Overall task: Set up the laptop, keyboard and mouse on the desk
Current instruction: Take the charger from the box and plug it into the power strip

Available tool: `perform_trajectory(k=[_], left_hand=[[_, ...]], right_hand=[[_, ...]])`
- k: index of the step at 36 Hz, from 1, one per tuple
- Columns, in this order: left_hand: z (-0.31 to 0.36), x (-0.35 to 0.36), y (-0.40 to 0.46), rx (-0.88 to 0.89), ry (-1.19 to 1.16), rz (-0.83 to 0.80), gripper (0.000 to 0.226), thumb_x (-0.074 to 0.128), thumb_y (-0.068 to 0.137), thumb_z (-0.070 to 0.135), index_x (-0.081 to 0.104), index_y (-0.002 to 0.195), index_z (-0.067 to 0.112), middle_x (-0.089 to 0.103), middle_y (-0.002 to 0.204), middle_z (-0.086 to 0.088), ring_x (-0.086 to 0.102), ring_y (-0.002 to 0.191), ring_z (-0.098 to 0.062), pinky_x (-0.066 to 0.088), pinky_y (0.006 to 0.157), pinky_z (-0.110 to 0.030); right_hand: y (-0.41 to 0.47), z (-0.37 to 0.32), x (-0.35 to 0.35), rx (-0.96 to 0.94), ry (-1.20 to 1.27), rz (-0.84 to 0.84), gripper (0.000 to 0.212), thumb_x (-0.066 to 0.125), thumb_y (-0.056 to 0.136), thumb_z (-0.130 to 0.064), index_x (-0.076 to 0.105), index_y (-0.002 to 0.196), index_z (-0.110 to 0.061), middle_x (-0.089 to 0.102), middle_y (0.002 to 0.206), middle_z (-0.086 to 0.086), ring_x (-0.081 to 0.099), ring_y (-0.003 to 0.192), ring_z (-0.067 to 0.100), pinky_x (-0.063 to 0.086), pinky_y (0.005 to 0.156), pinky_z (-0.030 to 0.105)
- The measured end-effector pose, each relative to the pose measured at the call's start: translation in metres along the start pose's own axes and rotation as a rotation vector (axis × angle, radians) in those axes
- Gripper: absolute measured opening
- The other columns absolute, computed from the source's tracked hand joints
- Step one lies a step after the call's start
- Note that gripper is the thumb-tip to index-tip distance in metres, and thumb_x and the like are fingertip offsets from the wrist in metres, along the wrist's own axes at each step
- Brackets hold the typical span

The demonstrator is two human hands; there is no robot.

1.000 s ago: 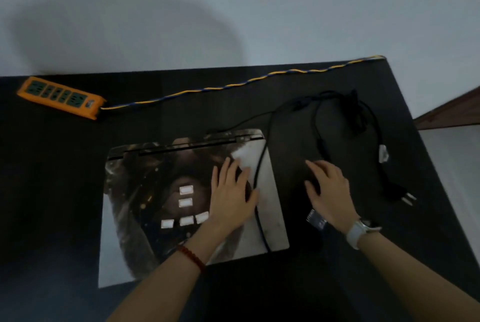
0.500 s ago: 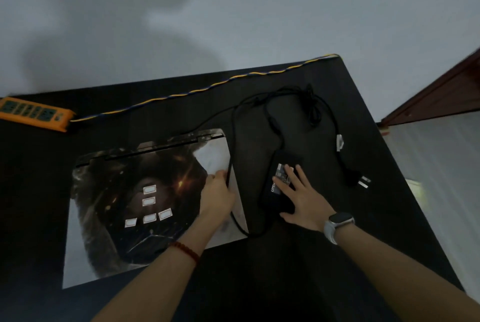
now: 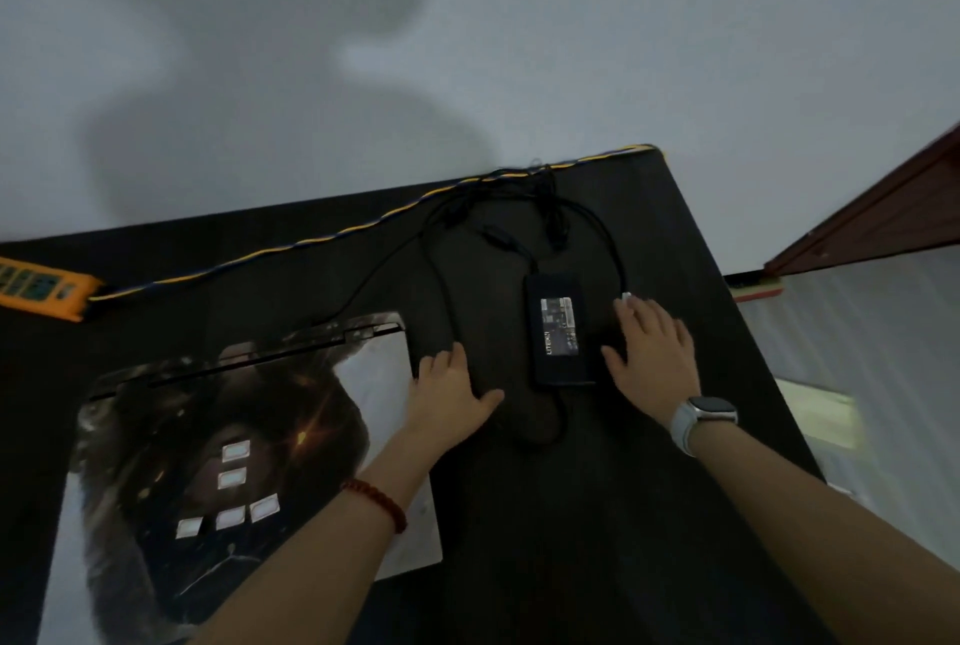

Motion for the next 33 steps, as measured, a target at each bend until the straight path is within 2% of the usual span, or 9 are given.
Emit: perform_trajectory(k=[2,5,8,10,14,18,22,28,33], left_hand=[[0.002,0.007,0.004,0.026,0.032,-0.062,0.097,0.057,0.078,0.056,0.006,0.145,0.009,0.025,0.148,-0.012,0.023,0.134,-0.029,0.029,0.11,-0.044],[0.005,0.011,0.01,0.061,-0.026,-0.162,0.111,0.065,0.071,0.057,-0.003,0.145,0.011,0.016,0.151,-0.011,0.017,0.137,-0.028,0.024,0.113,-0.043],[0.009,0.01,0.012,0.085,-0.128,-0.26,0.121,0.074,0.066,0.051,-0.011,0.145,0.012,0.008,0.153,-0.011,0.015,0.139,-0.027,0.022,0.115,-0.04],[0.013,0.009,0.015,0.049,-0.24,-0.285,0.122,0.077,0.068,0.037,-0.017,0.143,0.016,0.011,0.151,-0.013,0.029,0.134,-0.028,0.029,0.112,-0.038],[0.022,0.006,0.021,-0.08,-0.601,-0.24,0.101,0.065,0.081,0.005,-0.012,0.145,0.015,0.05,0.117,-0.014,0.058,0.083,-0.016,0.055,0.069,-0.025],[0.03,0.007,0.023,-0.101,-0.665,-0.19,0.069,0.049,0.09,0.001,0.01,0.145,0.014,0.056,0.095,-0.01,0.058,0.07,-0.013,0.054,0.054,-0.019],[0.028,0.001,0.026,-0.115,-0.643,-0.149,0.056,0.048,0.092,0.005,0.025,0.142,0.012,0.056,0.114,-0.014,0.061,0.09,-0.024,0.056,0.069,-0.027],[0.033,-0.002,0.038,0.007,-0.381,-0.119,0.04,0.05,0.091,0.022,0.047,0.128,0.009,0.049,0.127,-0.015,0.048,0.114,-0.027,0.041,0.098,-0.032],[0.057,0.007,0.054,0.005,-0.257,-0.203,0.061,0.047,0.091,0.037,0.022,0.144,0.019,0.022,0.147,-0.006,0.016,0.134,-0.028,0.022,0.11,-0.042]], right_hand=[[0.003,0.016,0.001,0.204,0.003,-0.106,0.065,0.055,0.087,-0.032,0.025,0.142,-0.013,0.033,0.145,0.015,0.031,0.134,0.033,0.031,0.107,0.048],[0.007,0.026,0.003,0.328,0.083,-0.282,0.046,0.052,0.09,-0.026,0.039,0.13,-0.007,0.045,0.132,0.017,0.046,0.119,0.033,0.044,0.096,0.044],[0.011,0.023,0.003,0.337,0.266,-0.234,0.031,0.048,0.093,-0.02,0.048,0.12,-0.005,0.053,0.122,0.017,0.056,0.106,0.031,0.047,0.087,0.04],[0.016,0.018,-0.001,0.368,0.475,-0.195,0.031,0.046,0.093,-0.019,0.048,0.12,-0.004,0.056,0.118,0.018,0.058,0.098,0.028,0.047,0.082,0.038],[0.024,0.008,-0.011,0.433,0.761,-0.219,0.035,0.046,0.093,-0.02,0.044,0.123,-0.004,0.062,0.108,0.016,0.059,0.093,0.027,0.049,0.087,0.041],[0.012,-0.014,-0.006,0.314,0.368,-0.295,0.069,0.053,0.078,-0.062,0.045,0.122,-0.009,0.059,0.119,0.011,0.058,0.108,0.031,0.046,0.088,0.039],[0.002,-0.041,0.009,0.222,0.052,-0.247,0.082,0.061,0.065,-0.071,0.042,0.116,-0.009,0.052,0.119,0.01,0.055,0.107,0.029,0.046,0.082,0.038],[0.018,-0.043,0.005,0.176,-0.028,-0.231,0.08,0.066,0.069,-0.059,0.04,0.122,-0.004,0.046,0.12,0.011,0.054,0.105,0.031,0.046,0.08,0.038],[0.031,-0.018,-0.002,0.144,-0.05,-0.131,0.066,0.053,0.087,-0.037,0.025,0.138,-0.004,0.048,0.127,0.014,0.057,0.107,0.031,0.048,0.079,0.038]])
Point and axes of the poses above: each hand's wrist, its own y-axis towards the middle knuckle, its own x-axis out of the palm, z = x × y, the point moved 2 cm from there along y, towards the middle knuckle
